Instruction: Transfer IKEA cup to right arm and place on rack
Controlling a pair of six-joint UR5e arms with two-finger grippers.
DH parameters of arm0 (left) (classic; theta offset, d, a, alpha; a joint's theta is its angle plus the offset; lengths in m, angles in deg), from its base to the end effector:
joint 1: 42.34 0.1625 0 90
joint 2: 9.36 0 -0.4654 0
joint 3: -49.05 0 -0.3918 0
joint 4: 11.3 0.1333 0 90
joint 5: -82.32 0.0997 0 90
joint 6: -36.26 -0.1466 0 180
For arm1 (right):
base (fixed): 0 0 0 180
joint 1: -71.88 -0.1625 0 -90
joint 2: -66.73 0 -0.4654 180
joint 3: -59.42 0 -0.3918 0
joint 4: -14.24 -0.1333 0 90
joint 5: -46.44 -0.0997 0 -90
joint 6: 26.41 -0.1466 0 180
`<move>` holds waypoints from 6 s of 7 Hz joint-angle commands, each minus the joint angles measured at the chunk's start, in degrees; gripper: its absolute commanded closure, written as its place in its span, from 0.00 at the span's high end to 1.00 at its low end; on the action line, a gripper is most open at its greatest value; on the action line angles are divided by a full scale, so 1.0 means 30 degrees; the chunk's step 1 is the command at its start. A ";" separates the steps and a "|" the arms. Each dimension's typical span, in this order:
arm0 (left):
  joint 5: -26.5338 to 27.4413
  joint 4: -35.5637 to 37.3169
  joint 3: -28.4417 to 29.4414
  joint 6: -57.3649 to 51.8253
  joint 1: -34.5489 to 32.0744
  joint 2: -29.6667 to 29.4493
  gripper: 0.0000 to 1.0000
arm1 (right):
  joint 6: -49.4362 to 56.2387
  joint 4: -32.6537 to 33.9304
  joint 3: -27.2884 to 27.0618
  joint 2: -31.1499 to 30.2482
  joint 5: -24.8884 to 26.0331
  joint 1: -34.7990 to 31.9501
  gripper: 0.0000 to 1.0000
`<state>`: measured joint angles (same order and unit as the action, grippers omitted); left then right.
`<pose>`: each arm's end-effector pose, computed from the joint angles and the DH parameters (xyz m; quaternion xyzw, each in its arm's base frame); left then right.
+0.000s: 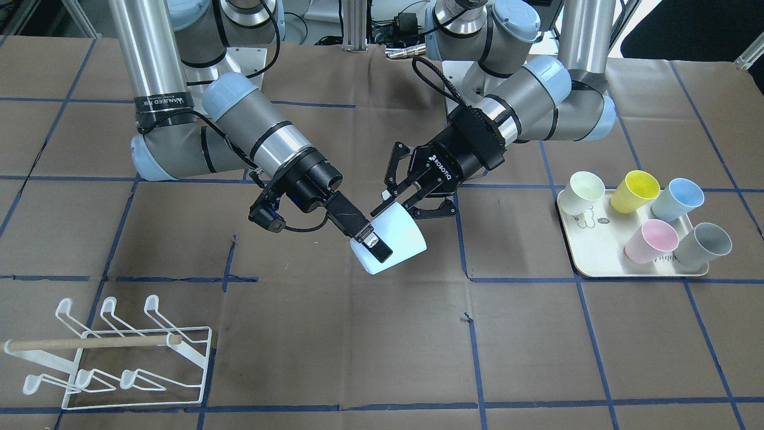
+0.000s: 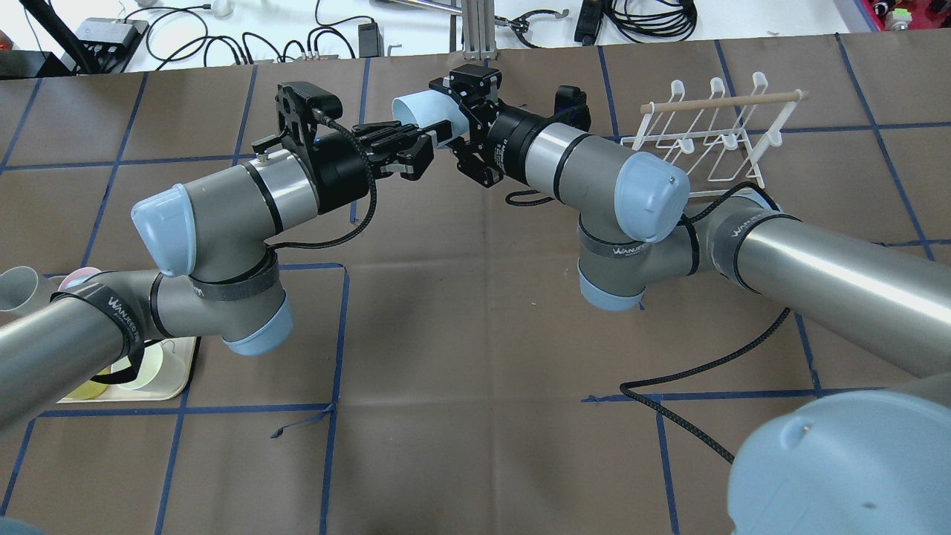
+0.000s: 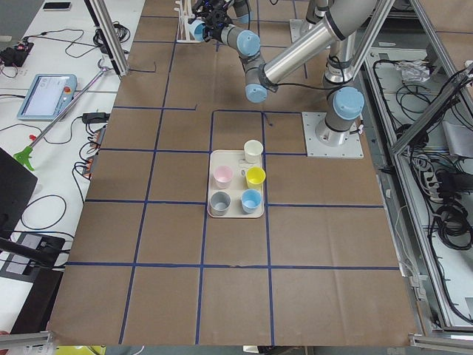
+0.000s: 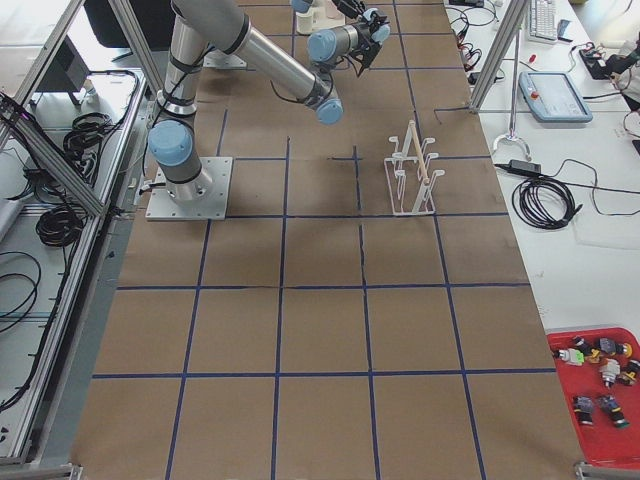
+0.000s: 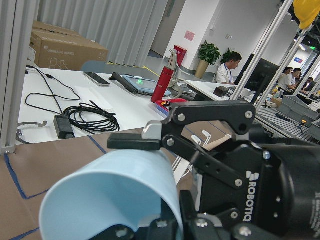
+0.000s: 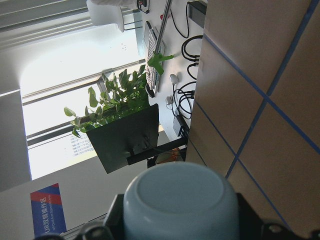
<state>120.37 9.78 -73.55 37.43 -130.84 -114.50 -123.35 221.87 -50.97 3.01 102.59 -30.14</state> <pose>-0.2353 -0.5169 0.3703 -0.2121 -0.7703 0.4731 0.3714 0.3399 -0.5641 0.3493 0.4013 0.6888 -0.1297 0.5897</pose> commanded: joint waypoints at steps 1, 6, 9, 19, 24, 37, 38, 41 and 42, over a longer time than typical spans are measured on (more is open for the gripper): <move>0.0119 0.0003 0.0029 0.0051 -0.0002 -0.0023 0.94 | 0.0000 -0.0009 -0.0029 0.0000 -0.0053 0.0024 0.49; 0.0149 -0.0142 -0.1636 0.0081 0.1629 0.2021 0.95 | 0.0554 -0.0154 0.0964 -0.0029 -0.0112 0.1715 0.35; 0.0149 -0.0289 -0.2899 0.0081 0.4706 0.3434 0.95 | 1.2024 -0.0649 0.1025 -0.0087 0.0356 0.3651 0.25; 1.5931 -3.5661 0.9749 0.0639 -0.0295 0.6221 0.95 | 3.2520 0.1662 0.2226 0.2020 0.5368 0.6783 0.22; 1.8278 -3.7731 1.0196 -0.1029 -0.0090 0.5954 0.96 | 3.2491 0.1750 0.2051 0.3106 0.4343 0.7757 0.22; 1.8283 -3.3723 0.2144 -1.1696 0.9431 0.8791 0.95 | 3.2197 0.1544 0.1288 0.3370 0.3521 0.8168 1.00; 1.8283 -3.2847 0.1616 -1.1667 0.9490 0.8768 0.95 | 3.2197 0.1544 0.1318 0.3254 0.3550 0.8168 1.00; 1.8226 -3.0705 -0.0256 -1.1638 1.0369 0.8183 0.94 | 3.2110 0.1486 0.1319 0.2466 0.3462 0.7993 1.00; 1.8225 -2.8148 -0.1685 -1.1609 1.0369 0.7775 0.95 | 3.0891 0.1486 0.1376 0.1823 0.2679 0.7760 1.00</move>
<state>175.12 -81.35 -74.43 2.50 -99.97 -89.97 -27.81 226.38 -46.91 10.49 112.44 -6.22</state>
